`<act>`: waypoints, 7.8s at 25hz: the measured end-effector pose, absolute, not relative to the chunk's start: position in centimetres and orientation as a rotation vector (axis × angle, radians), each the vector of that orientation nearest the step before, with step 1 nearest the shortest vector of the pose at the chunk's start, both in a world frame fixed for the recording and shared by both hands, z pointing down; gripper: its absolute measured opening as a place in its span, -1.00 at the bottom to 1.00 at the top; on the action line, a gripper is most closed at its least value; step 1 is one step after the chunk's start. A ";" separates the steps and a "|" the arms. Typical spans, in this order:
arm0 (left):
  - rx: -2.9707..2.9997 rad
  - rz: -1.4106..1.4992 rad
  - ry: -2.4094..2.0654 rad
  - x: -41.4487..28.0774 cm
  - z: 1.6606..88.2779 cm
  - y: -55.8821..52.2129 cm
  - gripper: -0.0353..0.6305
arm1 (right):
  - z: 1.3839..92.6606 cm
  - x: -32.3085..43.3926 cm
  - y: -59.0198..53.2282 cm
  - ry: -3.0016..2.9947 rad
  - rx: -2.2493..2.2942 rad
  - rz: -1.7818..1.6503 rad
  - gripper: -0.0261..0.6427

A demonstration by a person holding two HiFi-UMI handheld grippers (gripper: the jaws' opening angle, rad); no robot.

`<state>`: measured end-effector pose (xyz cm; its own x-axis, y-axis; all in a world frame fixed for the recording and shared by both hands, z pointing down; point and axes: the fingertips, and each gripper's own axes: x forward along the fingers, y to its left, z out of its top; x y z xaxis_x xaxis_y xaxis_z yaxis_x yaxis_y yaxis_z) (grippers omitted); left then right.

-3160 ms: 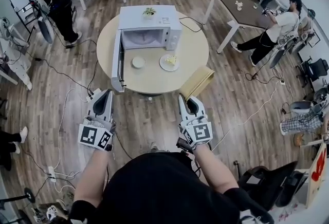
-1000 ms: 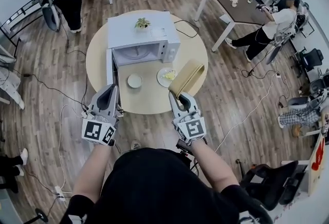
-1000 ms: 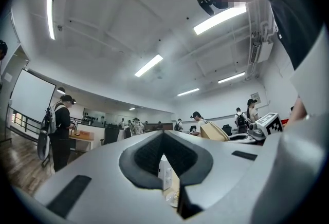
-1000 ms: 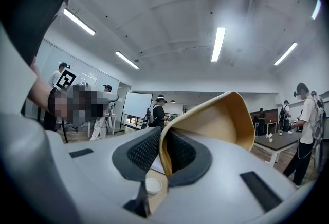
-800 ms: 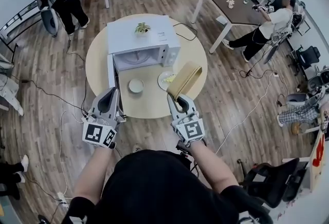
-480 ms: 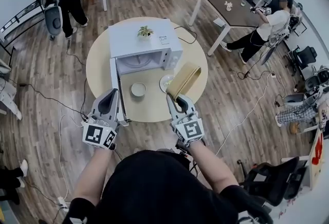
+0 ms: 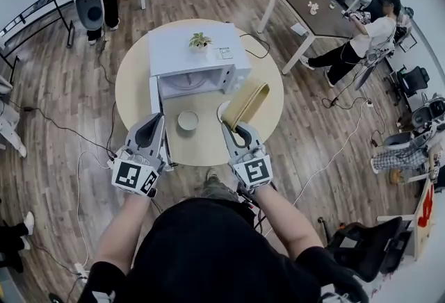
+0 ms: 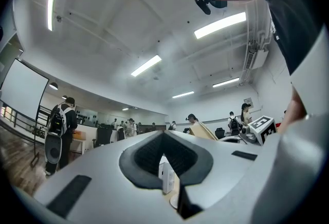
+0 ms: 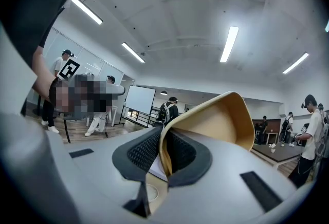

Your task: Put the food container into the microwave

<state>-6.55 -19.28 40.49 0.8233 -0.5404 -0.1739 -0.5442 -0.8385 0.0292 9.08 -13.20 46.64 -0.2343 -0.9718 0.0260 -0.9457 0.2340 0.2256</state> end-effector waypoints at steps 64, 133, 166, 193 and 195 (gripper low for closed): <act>-2.973 0.162 1.182 -3.1 45.5 -23.8 -0.84 | 69.5 6.4 -22.5 -2.041 0.509 -0.150 -0.77; -3.034 -0.024 1.215 1.3 48.7 -21.8 -0.84 | 80.3 8.5 -41.5 -1.807 0.495 -0.216 -0.75; -3.042 0.020 1.189 0.7 48.6 -22.6 -0.84 | 78.2 9.5 -42.4 -1.752 0.659 -0.463 -0.49; -3.076 0.143 0.918 1.6 46.2 -24.1 -0.84 | 61.2 7.4 -22.0 -2.047 0.981 -0.234 -0.88; -3.070 0.140 0.912 1.2 45.8 -24.2 -0.84 | 58.4 7.3 -21.8 -2.081 1.080 -0.237 -0.88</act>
<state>1.23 -24.18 45.76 0.8346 -0.5470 -0.0654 -0.5414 -0.8363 0.0862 7.33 -21.78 58.37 -0.3488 -0.7620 0.5456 -0.6199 0.6242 0.4755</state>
